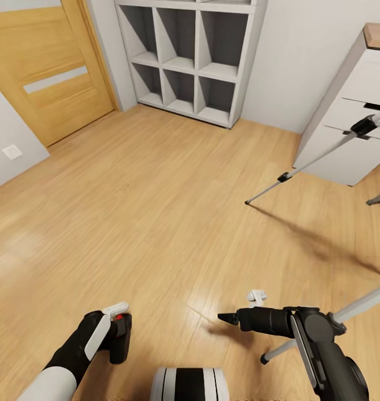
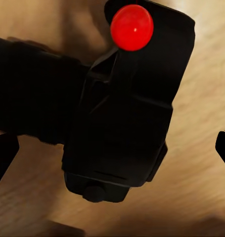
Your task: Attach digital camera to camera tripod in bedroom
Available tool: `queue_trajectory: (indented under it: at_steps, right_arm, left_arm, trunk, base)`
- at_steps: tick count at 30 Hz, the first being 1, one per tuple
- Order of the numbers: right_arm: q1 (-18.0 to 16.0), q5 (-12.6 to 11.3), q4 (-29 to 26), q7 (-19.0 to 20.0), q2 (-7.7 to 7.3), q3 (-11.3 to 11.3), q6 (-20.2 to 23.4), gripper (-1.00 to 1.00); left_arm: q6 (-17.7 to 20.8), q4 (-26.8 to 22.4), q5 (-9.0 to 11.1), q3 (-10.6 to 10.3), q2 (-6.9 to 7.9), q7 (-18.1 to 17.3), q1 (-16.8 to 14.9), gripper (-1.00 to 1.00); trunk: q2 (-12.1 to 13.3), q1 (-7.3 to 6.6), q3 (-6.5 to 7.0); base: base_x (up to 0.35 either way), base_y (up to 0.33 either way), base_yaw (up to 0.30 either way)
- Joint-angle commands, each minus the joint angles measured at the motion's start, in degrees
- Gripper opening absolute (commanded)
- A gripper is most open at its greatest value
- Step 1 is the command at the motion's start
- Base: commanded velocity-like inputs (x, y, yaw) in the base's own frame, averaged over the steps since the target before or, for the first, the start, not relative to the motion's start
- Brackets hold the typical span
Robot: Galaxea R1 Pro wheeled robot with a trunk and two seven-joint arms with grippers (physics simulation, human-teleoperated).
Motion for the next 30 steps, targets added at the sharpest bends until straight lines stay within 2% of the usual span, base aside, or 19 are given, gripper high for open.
queue_trajectory:
  at_steps: [1,14,30]
  right_arm:
    - [-0.04,0.58,-0.05,0.6,0.01,-0.08,0.21,1.0]
    - [-0.04,0.58,-0.05,0.6,0.01,-0.14,0.21,1.0]
    - [-0.04,0.58,-0.11,0.6,0.01,-0.15,0.21,1.0]
  left_arm:
    - [0.19,-0.09,0.61,0.0,0.0,0.45,-0.01,1.0]
    - [0.31,-0.09,0.54,-0.06,0.0,0.46,-0.02,1.0]
    - [0.53,-0.24,0.29,-0.35,-0.06,0.55,0.0,1.0]
  trunk:
    - [-0.03,0.01,-0.27]
    - [-0.21,0.35,-3.15]
    - [-0.21,0.35,-3.15]
  base:
    - [0.0,0.0,0.0]
    - [0.0,0.0,0.0]
    - [0.0,0.0,0.0]
